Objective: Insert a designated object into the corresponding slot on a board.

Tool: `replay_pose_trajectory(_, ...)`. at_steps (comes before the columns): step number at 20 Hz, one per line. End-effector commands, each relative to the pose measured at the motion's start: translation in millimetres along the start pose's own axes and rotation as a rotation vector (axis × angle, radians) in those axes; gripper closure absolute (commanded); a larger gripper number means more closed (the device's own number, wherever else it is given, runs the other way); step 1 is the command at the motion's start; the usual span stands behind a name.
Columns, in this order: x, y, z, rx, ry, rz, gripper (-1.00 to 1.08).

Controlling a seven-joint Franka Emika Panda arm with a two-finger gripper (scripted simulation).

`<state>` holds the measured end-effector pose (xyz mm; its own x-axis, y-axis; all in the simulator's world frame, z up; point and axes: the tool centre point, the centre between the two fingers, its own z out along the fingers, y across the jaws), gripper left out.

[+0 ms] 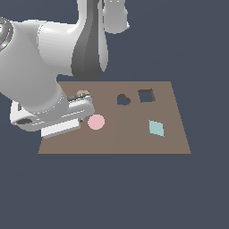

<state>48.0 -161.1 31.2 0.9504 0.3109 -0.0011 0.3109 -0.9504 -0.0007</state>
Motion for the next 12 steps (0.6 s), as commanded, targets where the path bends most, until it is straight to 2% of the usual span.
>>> replay_pose_trajectory(1,0.5,0.3,1.3,-0.001,0.001,0.0,1.08)
replay_pose_trajectory(12,0.8,0.5,-0.1,-0.001,0.002,-0.001,1.08)
